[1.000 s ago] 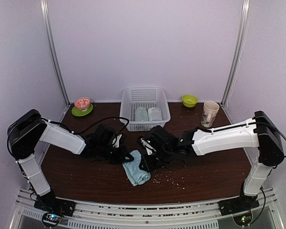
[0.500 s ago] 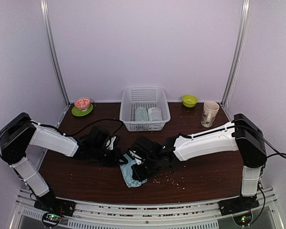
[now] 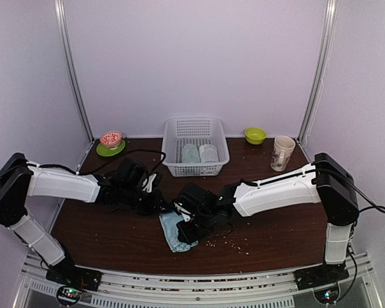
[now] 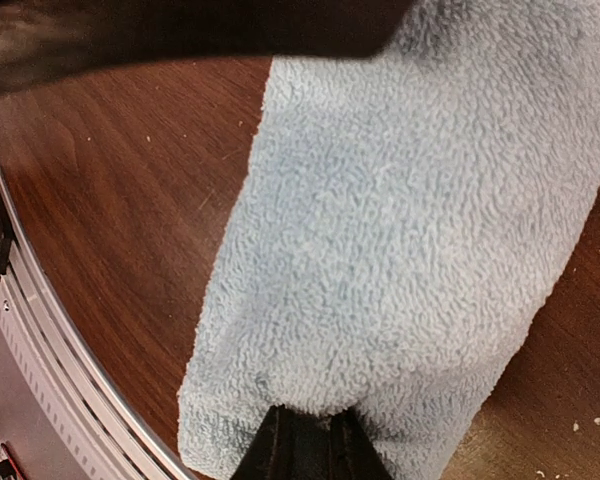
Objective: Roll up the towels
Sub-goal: Roll the towel at the center of the board, then pick up the towel from the center of the board.
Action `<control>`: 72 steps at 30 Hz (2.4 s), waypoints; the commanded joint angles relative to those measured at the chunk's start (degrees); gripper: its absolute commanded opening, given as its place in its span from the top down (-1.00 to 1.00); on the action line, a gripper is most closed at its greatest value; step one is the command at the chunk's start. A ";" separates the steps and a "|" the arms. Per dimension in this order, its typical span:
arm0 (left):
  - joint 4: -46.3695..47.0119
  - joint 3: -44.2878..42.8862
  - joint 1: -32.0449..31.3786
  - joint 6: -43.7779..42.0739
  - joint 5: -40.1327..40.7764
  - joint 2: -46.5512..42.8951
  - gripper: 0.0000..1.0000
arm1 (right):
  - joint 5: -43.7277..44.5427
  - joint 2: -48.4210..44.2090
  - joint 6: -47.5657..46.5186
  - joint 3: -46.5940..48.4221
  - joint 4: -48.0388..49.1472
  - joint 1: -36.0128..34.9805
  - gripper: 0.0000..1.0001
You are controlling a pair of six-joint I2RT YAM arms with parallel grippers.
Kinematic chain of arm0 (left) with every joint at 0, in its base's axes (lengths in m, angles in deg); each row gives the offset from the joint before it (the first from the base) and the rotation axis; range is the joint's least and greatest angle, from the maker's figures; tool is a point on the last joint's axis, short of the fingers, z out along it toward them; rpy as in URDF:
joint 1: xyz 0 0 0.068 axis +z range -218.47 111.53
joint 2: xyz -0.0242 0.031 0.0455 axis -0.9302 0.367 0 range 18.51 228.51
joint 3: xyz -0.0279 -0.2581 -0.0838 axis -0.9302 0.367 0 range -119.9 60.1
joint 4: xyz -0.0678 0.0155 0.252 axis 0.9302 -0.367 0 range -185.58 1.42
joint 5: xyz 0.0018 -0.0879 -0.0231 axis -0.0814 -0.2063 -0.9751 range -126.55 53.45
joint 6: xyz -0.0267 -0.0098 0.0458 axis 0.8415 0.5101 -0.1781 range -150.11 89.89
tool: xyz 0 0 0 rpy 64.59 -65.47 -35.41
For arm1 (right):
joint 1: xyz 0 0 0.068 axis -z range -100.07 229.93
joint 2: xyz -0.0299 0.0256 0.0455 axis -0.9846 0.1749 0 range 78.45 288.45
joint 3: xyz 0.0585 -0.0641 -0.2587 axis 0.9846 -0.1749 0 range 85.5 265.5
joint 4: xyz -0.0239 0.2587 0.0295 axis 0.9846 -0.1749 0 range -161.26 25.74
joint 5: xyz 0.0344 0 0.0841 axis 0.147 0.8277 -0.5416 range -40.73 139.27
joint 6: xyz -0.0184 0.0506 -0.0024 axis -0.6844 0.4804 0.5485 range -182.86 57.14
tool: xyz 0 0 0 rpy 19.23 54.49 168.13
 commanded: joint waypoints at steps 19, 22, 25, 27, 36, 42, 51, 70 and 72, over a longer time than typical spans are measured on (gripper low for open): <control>5.95 3.56 0.66 -0.03 2.44 11.91 1.00 | -4.02 -9.25 5.66 -6.46 1.68 6.74 -0.25; 5.86 4.92 0.66 -0.14 3.30 10.77 1.00 | -7.35 -7.46 8.11 -6.70 5.60 8.71 -0.32; 5.45 6.03 0.66 -0.39 4.29 9.48 1.00 | -10.87 -4.93 10.09 -6.53 8.77 9.52 -0.36; 5.20 6.79 0.66 -0.45 4.77 8.81 1.00 | -12.09 -3.30 10.81 -5.71 9.40 9.56 -0.38; 5.08 9.78 0.66 -0.87 6.48 6.96 1.00 | -14.87 2.21 12.45 -2.75 9.16 8.35 -0.43; 6.77 10.72 0.63 -0.14 6.14 7.90 1.00 | -16.26 5.58 13.63 -0.03 9.36 6.74 -0.44; 7.69 12.04 0.63 0.33 5.92 7.93 1.00 | -13.81 0.12 19.84 -6.22 17.27 9.19 -0.49; 7.34 11.53 0.57 0.61 4.90 6.19 1.00 | -11.77 12.94 11.02 9.27 -4.04 4.67 0.11; 6.46 11.35 0.55 0.51 5.22 5.09 1.00 | -11.10 13.59 10.20 9.55 -5.10 4.56 0.51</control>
